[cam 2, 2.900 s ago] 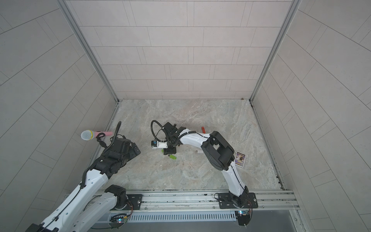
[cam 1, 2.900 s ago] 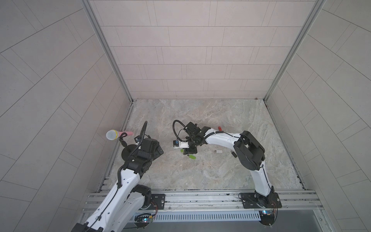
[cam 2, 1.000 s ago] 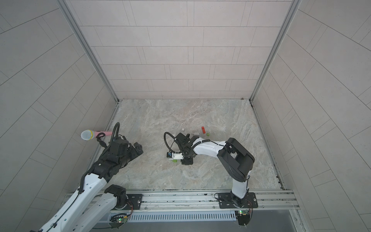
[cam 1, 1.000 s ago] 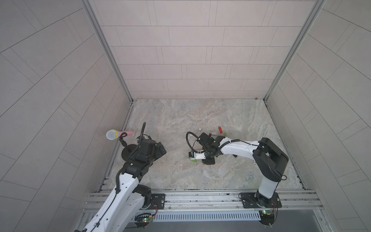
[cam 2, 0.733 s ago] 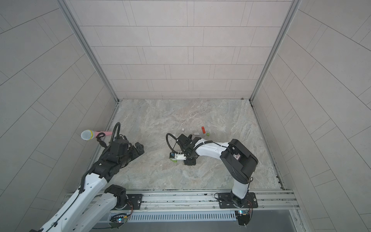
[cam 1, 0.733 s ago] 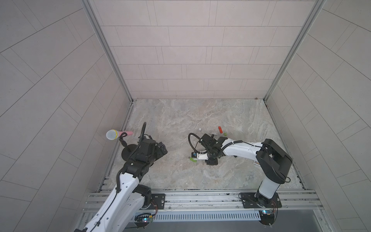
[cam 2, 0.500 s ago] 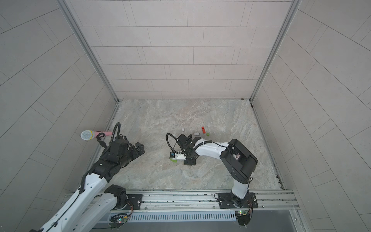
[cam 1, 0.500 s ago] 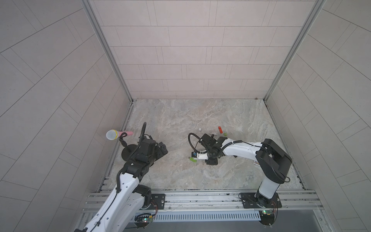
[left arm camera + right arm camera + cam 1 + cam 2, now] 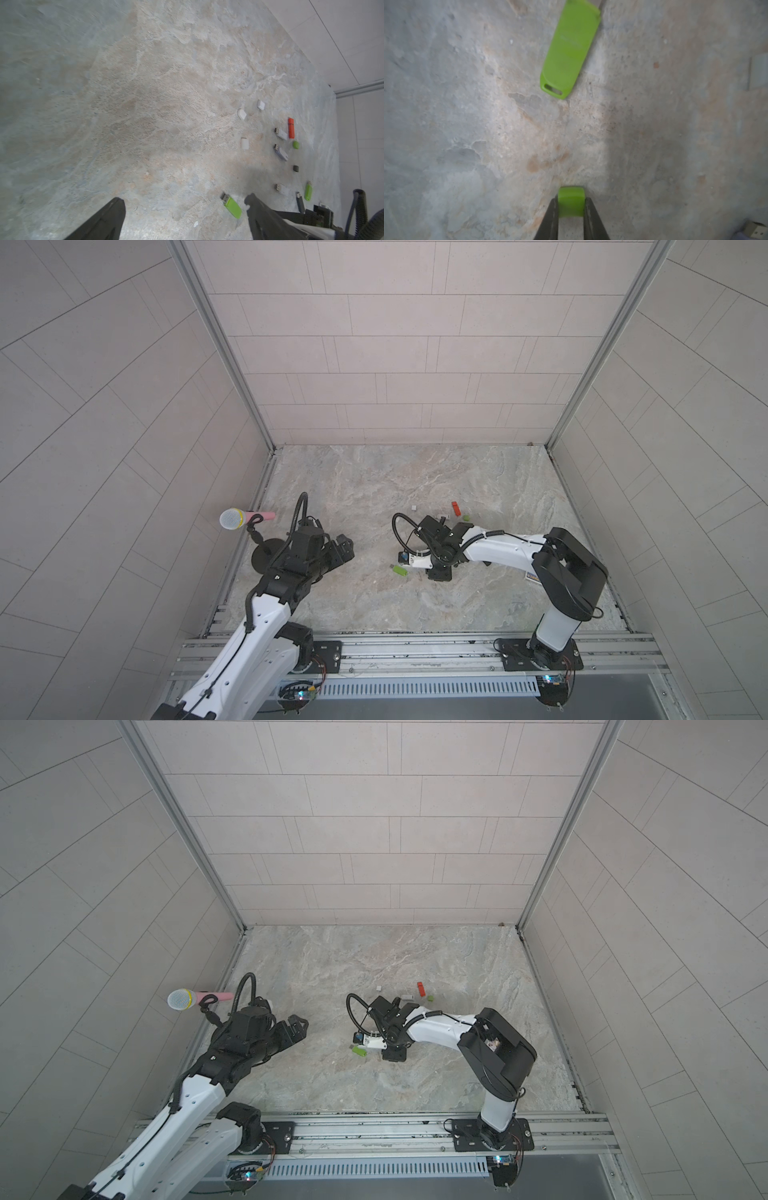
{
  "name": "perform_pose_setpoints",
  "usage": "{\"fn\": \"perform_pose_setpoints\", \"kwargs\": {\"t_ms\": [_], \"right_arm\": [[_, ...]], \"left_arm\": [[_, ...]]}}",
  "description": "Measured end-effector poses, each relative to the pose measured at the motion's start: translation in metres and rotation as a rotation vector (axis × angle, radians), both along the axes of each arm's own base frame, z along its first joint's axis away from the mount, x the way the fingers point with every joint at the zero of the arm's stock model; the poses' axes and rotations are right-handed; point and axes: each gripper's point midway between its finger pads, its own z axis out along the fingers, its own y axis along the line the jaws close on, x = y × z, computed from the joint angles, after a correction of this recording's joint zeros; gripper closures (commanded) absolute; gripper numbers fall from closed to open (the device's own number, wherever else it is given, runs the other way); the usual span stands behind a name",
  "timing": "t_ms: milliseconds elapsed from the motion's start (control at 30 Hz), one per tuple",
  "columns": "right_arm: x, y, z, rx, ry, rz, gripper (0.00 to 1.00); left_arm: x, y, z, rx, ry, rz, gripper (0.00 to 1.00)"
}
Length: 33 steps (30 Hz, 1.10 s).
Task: Close the usb drive cover
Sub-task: Pick up the cover from the center of the board.
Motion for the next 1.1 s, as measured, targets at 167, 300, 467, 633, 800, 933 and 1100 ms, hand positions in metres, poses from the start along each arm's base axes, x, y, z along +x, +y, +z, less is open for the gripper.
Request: {"fn": "perform_pose_setpoints", "kwargs": {"t_ms": [167, 300, 467, 633, 800, 933, 1100], "right_arm": [[-0.002, 0.000, 0.043, 0.165, -0.082, -0.025, 0.81], [-0.004, 0.005, 0.077, 0.305, -0.165, -0.026, 0.80], [-0.009, 0.006, 0.091, 0.407, -0.214, -0.031, 0.80], [-0.010, 0.012, 0.099, 0.478, -0.237, -0.029, 0.79], [-0.007, 0.018, 0.107, 0.520, -0.248, -0.028, 0.79], [-0.005, 0.023, 0.111, 0.548, -0.255, -0.029, 0.79], [-0.004, 0.027, 0.110, 0.561, -0.244, -0.035, 0.79]], "left_arm": [[0.005, -0.030, -0.006, -0.108, 0.025, -0.116, 0.09], [0.005, -0.065, -0.008, -0.216, 0.044, -0.243, 0.12], [-0.010, -0.124, -0.004, -0.319, 0.063, -0.473, 0.19], [-0.020, -0.165, 0.004, -0.389, 0.074, -0.625, 0.26], [-0.022, -0.184, 0.011, -0.440, 0.068, -0.694, 0.34], [-0.024, -0.193, 0.013, -0.475, 0.071, -0.726, 0.38], [-0.027, -0.204, 0.014, -0.516, 0.079, -0.752, 0.46]]}}
